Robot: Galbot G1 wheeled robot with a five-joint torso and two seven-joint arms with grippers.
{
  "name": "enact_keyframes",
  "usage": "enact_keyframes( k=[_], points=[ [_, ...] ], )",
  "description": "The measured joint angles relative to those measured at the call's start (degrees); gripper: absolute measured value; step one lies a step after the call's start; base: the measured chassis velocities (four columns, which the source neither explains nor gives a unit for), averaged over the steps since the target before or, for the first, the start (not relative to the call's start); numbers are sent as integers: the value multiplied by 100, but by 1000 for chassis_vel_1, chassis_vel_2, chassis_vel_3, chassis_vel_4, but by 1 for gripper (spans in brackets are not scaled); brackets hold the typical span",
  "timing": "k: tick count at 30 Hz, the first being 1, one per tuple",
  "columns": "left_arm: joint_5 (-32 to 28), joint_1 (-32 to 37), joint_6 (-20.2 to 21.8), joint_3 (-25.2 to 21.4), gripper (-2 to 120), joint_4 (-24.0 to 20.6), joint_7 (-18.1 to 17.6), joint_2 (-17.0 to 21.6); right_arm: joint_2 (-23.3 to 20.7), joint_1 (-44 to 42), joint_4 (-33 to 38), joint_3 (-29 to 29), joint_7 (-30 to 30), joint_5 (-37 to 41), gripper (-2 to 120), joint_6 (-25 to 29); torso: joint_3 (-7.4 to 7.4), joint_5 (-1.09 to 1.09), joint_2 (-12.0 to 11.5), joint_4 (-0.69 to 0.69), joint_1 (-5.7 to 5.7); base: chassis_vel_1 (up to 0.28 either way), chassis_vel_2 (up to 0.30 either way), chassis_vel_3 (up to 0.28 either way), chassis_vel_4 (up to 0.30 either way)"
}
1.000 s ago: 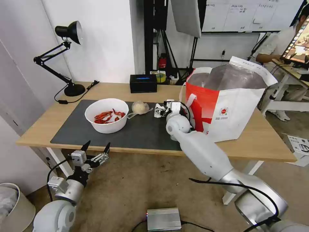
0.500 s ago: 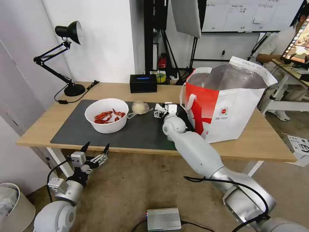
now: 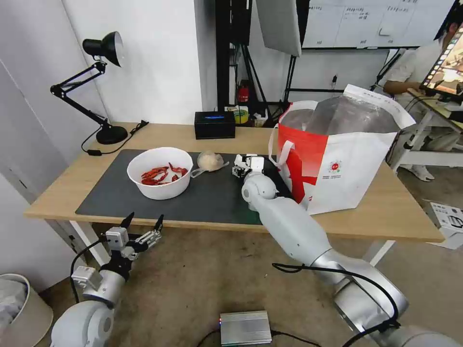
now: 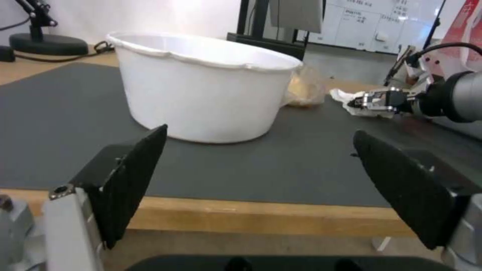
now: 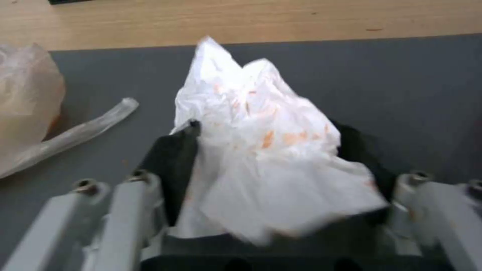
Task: Pick up the trash from the table and place it into the takeout bag.
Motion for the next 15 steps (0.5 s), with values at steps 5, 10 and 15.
enact_keyframes(
  k=[5,10,15],
  points=[
    [12,-6,-4,25,100,0,1,-33,4,-28,-4,20,23,2,44,1,-1,0,0,-2,0,0,0,0,0],
    [10,-26,-4,24,100,-15,1,-29,-1,-40,-2,23,40,9,24,-18,0,0,0,-2,0,0,0,0,0],
    [10,-20,-1,12,100,-26,0,-27,-11,-62,20,24,32,21,5,-26,1,2,0,7,0,0,0,0,0]
  ],
)
